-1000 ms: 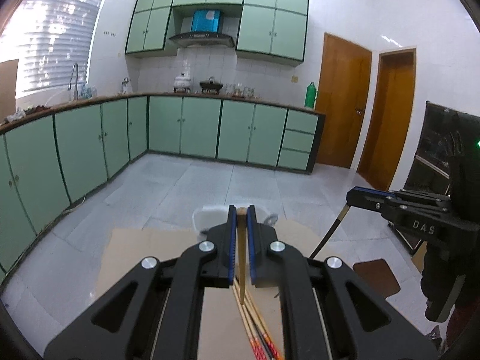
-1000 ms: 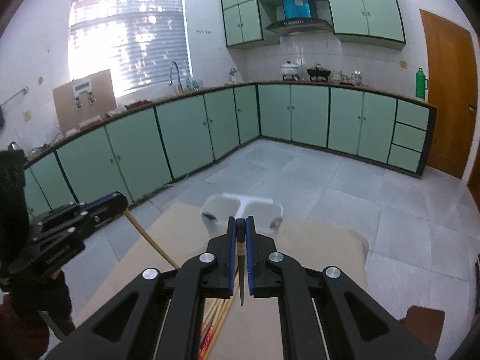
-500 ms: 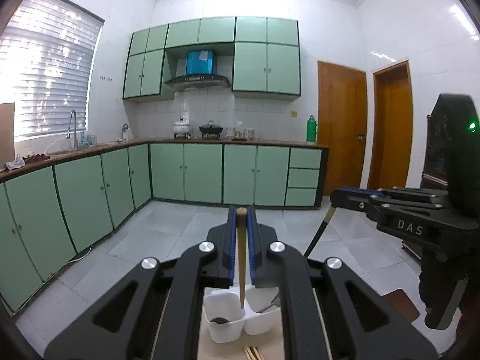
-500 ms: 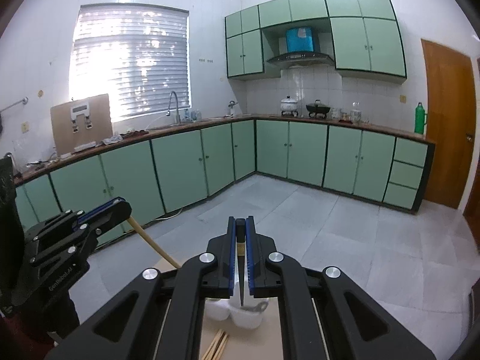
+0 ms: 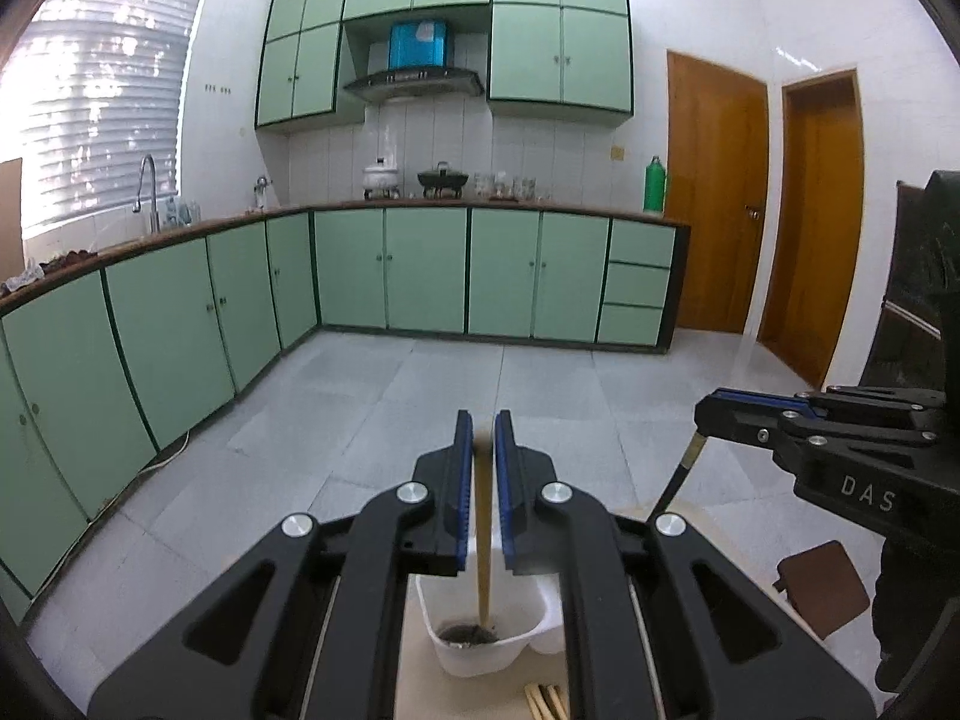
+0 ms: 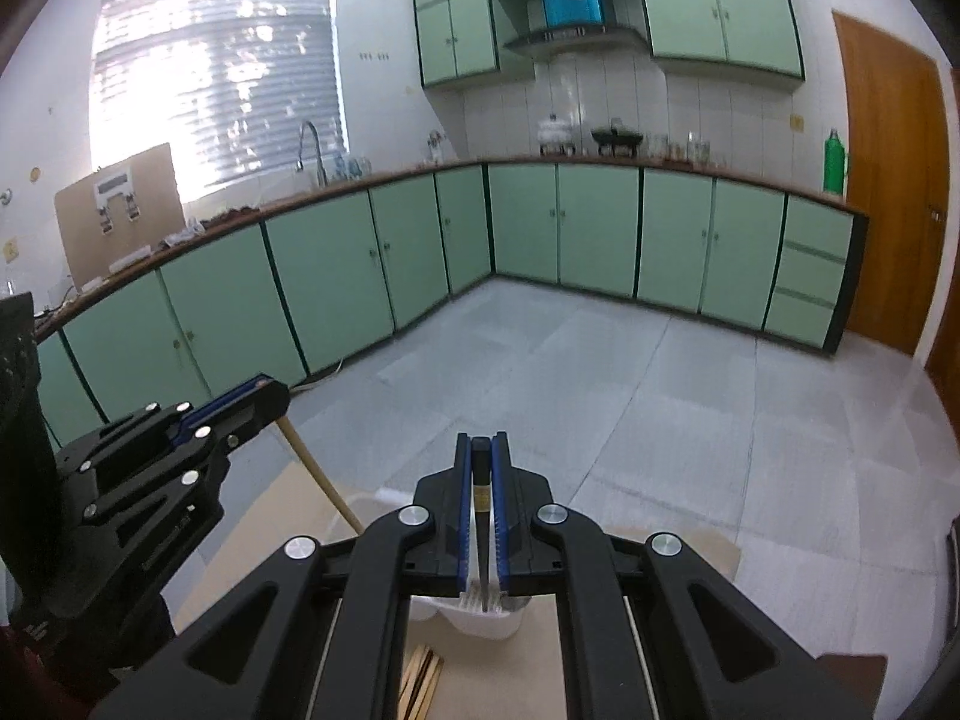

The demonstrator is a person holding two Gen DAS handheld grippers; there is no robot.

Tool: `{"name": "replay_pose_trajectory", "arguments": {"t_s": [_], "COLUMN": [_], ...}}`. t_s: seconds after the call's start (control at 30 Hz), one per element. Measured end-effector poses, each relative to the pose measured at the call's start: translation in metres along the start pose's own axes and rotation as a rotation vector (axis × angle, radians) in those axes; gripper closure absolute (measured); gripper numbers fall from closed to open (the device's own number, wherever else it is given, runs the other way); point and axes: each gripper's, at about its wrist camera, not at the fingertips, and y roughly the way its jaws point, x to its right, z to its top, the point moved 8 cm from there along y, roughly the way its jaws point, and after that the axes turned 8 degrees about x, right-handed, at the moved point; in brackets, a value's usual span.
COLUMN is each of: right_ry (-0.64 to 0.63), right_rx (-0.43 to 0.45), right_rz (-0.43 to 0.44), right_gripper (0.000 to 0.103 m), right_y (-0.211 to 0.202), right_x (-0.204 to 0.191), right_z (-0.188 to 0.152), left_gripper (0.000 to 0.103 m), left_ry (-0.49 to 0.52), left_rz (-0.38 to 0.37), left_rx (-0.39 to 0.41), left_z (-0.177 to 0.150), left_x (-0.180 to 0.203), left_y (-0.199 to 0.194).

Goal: Organize utensils
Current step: 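Withdraw both grippers and move the right gripper to the red chopsticks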

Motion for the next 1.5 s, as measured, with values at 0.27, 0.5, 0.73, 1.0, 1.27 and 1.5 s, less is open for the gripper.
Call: {"name": "replay_pose_trajectory", "arguments": {"t_s": [0.27,0.5,0.73,1.0,1.27,1.5], "right_ry": [0.026,0.012,0.044,0.075,0.077,0.057], "right_rx": [0.038,0.079,0.053,-0.030,-0.116,-0.190], "right_rz": [-0.054,-0.096,-0.101,-0.119,-0.123,-0.069], "right_gripper": [0.059,0.031,0.025,0.025,0.026,0.043], "right_y": [-0.024,-0.067,-0.100,-0.108,-0.112,-0.109], "right_x": [0.022,0.024,0.012,-0.006,-0.027,-0.060], "right_z": [-0.013,-0.039,-0.107,-0.192,-0.251,-0.279], "left_gripper": [0.062,0.044,0.034,0.033,0.033,0.033], "left_ry": [-0.009,0.008,-0.020,-0.056,-0.046,-0.086], "left_rz": [0.007,0.035,0.053,0.084,0.112,0.127], "left_rx": [0.008,0.011,-0.065,-0.266,-0.412,-0.478], "left_z": [-0.009,-0.033,-0.091,-0.193,-0.265,-0.287], "left_x": [-0.010,-0.012,-0.016,-0.025,-0.027,-0.033], "left_y": [-0.026,-0.075,-0.116,-0.139,-0.155,-0.164]}}
